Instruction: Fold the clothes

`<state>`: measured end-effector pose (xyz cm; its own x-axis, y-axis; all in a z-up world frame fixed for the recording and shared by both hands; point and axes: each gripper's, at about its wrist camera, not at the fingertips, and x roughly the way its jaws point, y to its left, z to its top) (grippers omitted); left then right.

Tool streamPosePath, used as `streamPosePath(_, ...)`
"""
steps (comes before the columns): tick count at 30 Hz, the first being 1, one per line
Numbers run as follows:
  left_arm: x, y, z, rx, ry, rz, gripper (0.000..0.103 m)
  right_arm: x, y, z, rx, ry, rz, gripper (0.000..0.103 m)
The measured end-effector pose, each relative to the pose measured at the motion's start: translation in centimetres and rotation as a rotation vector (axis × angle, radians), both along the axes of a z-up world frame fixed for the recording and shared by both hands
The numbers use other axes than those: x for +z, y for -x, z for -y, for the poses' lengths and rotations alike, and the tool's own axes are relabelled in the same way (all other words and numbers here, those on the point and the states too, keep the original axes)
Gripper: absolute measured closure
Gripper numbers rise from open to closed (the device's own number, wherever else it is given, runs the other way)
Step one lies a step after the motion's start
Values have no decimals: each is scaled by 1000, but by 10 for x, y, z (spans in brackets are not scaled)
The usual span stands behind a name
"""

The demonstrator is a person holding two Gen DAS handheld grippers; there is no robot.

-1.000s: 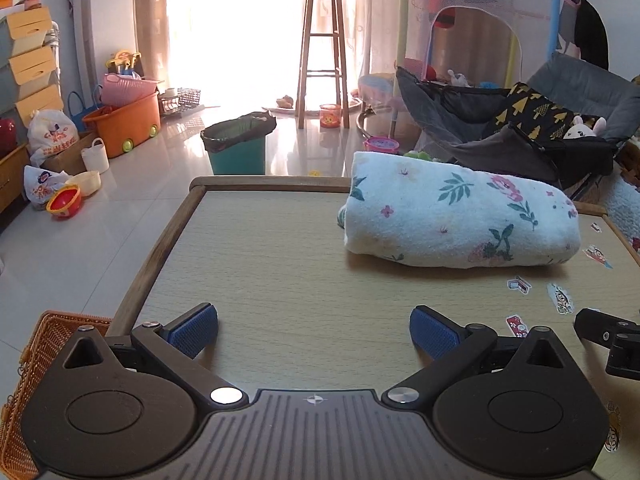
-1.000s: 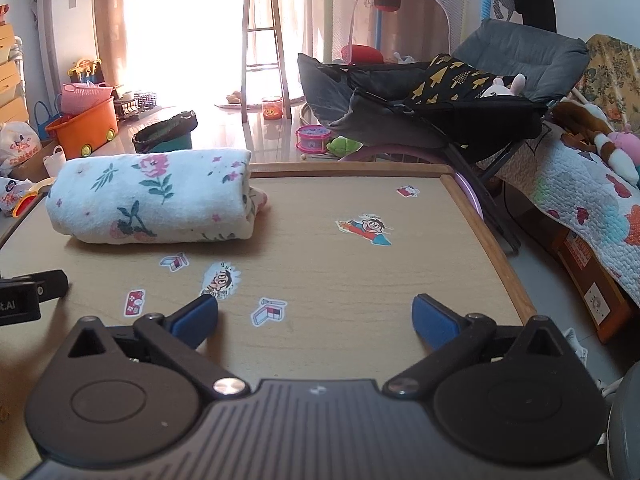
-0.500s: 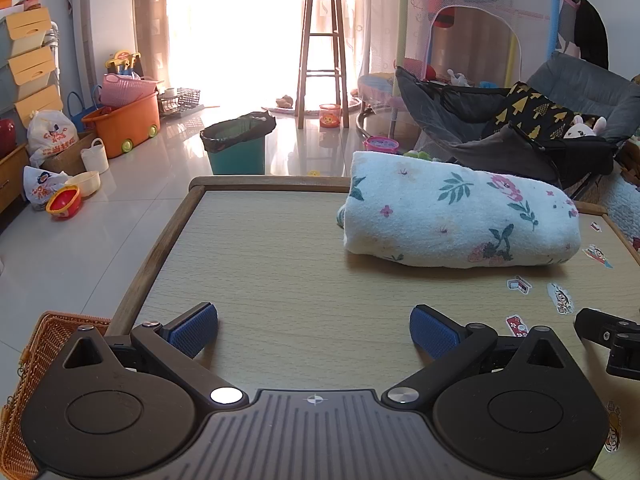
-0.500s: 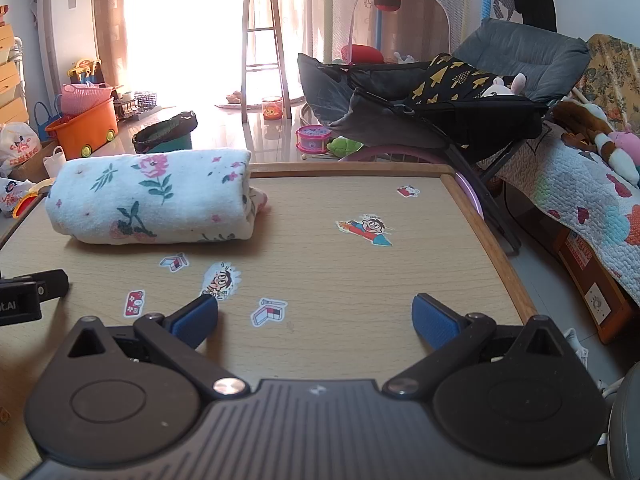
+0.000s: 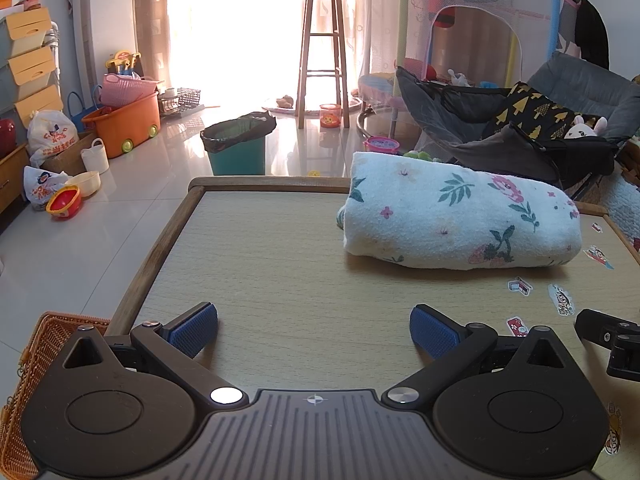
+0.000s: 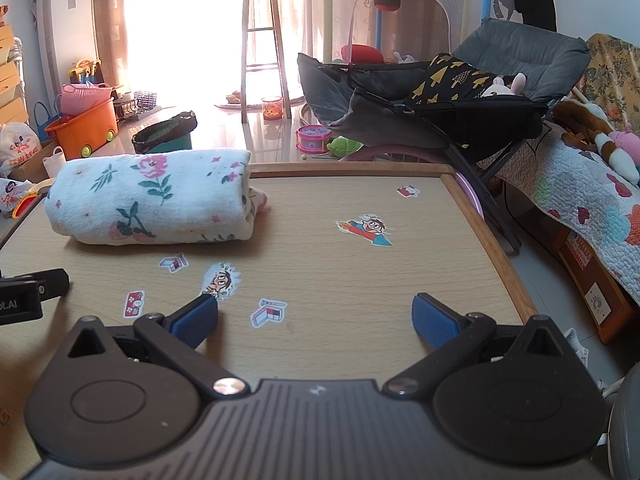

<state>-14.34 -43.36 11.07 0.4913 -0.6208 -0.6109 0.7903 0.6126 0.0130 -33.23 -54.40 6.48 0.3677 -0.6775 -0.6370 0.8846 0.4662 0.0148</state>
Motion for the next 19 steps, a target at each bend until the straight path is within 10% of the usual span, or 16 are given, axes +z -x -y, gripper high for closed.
streamPosePath(19,1,-1,1,1,-1,-1,0,0,0,3,1,-1,-1,0)
